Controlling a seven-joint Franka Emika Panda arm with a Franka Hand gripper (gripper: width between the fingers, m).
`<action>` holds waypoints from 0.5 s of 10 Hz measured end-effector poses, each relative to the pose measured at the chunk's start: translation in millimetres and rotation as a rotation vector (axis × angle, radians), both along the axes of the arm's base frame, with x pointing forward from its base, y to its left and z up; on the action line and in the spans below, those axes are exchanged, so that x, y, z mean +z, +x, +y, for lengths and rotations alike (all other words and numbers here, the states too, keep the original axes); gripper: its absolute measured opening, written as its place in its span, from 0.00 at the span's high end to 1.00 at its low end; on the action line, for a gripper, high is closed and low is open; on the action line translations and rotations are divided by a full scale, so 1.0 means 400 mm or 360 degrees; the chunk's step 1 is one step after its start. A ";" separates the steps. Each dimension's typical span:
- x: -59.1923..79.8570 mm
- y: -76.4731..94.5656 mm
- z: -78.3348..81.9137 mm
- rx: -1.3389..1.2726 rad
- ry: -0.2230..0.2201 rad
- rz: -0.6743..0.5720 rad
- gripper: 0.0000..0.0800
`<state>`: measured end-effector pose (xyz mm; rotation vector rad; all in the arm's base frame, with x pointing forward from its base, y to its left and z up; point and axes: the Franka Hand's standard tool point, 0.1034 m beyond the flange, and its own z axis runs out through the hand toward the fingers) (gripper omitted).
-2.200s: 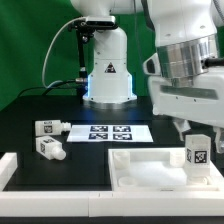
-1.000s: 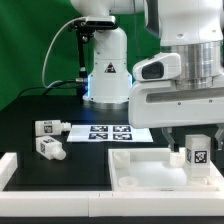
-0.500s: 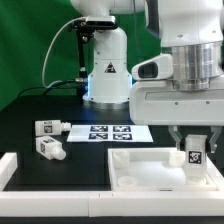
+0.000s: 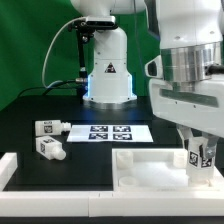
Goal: Assemble one leg
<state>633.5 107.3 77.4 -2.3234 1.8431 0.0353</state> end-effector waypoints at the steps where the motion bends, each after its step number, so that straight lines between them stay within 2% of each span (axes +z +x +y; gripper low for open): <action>1: 0.001 0.002 0.001 -0.0110 0.0021 0.0009 0.64; 3: 0.000 0.009 -0.001 -0.0325 0.0065 0.0007 0.64; 4: -0.001 0.009 -0.001 -0.0295 0.0061 0.0003 0.54; 5: -0.001 0.009 0.000 -0.0256 0.0057 -0.0003 0.54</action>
Offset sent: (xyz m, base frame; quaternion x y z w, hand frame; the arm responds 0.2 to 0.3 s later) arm 0.0000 0.0000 0.0000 0.0000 0.0000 0.0650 0.9979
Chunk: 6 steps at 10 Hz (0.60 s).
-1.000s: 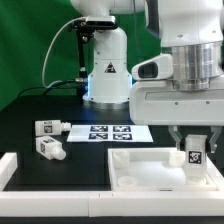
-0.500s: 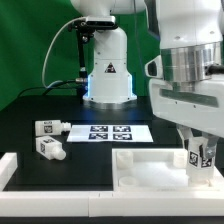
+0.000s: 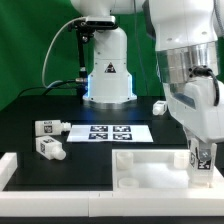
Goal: Assemble one leg
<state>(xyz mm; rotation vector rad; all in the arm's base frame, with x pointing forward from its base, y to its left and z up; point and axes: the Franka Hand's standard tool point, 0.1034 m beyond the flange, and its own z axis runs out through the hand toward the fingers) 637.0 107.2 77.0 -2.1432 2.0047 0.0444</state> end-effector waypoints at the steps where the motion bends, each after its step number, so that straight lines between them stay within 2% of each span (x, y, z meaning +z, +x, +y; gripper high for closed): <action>1: 0.000 0.000 -0.001 0.0083 -0.0014 -0.0016 0.37; 2: 0.000 0.001 -0.001 0.0334 -0.0048 -0.0063 0.24; 3: -0.002 0.000 0.000 0.0693 -0.0102 -0.0116 0.24; 4: -0.008 -0.009 0.012 0.0886 -0.0119 -0.0133 0.20; 6: -0.009 -0.013 0.018 0.1053 -0.0161 -0.0173 0.19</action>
Offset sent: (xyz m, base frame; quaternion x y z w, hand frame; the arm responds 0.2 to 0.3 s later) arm -0.0164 0.0215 -0.0132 -0.0514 -0.0299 -0.3902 0.9188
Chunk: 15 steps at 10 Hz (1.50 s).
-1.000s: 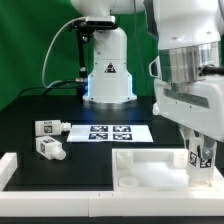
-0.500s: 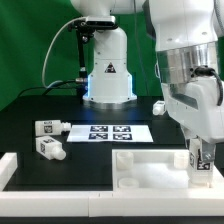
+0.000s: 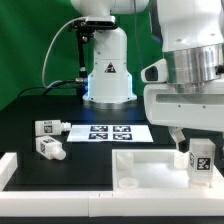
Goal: Assemble one leg
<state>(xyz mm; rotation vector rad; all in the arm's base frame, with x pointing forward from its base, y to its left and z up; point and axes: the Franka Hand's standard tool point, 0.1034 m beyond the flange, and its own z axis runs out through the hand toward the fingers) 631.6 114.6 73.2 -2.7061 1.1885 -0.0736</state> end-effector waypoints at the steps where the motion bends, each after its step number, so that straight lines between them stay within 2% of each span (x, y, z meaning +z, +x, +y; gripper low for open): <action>1: -0.001 0.000 -0.003 0.0123 -0.0016 -0.0018 0.19; 3: -0.002 0.000 -0.002 0.0352 -0.0061 -0.0053 0.19; 4: 0.002 0.009 0.003 0.0732 -0.0194 -0.0133 0.19; 5: 0.001 0.009 0.003 0.0916 -0.0233 -0.0153 0.19; 8: 0.000 0.009 0.001 0.0878 -0.0229 -0.0148 0.19; 10: 0.000 0.009 0.002 0.0726 -0.0207 -0.0131 0.54; 11: -0.002 0.007 -0.003 0.0597 -0.0192 -0.0110 0.64; 14: -0.002 0.008 -0.007 0.0132 -0.0123 -0.0059 0.64; 15: -0.002 0.008 -0.010 -0.0104 -0.0067 -0.0032 0.64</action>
Offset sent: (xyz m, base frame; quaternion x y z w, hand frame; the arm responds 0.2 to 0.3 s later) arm -0.0005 -0.0035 0.0042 -0.0780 0.1363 -0.5068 0.8476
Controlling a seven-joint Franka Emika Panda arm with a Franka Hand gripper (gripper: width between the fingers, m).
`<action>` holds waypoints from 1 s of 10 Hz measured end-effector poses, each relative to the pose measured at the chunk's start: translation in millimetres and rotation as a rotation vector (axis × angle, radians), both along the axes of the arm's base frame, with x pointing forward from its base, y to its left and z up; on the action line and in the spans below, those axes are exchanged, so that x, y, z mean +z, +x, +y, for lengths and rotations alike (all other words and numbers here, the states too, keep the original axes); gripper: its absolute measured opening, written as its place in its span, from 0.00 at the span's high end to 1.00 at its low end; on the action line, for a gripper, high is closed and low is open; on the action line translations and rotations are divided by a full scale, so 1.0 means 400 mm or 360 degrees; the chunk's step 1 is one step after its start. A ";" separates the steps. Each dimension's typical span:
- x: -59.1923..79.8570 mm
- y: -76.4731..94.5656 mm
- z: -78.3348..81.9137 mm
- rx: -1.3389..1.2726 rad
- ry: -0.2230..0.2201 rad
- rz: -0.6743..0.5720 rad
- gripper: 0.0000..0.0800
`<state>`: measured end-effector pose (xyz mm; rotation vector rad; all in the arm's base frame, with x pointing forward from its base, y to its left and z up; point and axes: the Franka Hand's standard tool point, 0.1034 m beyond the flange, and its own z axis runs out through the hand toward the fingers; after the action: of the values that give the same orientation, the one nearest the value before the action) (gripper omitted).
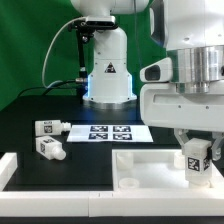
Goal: Assemble one leg
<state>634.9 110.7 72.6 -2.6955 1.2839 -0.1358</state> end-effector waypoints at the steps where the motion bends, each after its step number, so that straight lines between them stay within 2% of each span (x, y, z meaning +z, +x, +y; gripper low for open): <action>1: 0.000 0.000 -0.001 -0.0232 0.0069 0.0025 0.64; 2: -0.001 -0.002 0.004 -0.0511 0.0150 0.0062 0.64; 4: -0.002 0.000 0.010 -0.0855 0.0239 0.0108 0.64; 7: -0.002 0.000 0.010 -0.0838 0.0241 0.0105 0.63; 8: -0.002 0.000 0.010 -0.0794 0.0231 0.0098 0.39; 9: -0.002 0.001 0.010 -0.0524 0.0182 0.0061 0.39; 10: 0.000 0.002 0.009 -0.0246 0.0134 0.0030 0.24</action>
Offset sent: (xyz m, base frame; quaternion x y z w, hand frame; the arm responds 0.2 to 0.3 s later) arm 0.0125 0.0171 0.0029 0.0276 -0.0471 0.3185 0.9464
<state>635.8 114.2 72.6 -2.5327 1.4683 -0.0719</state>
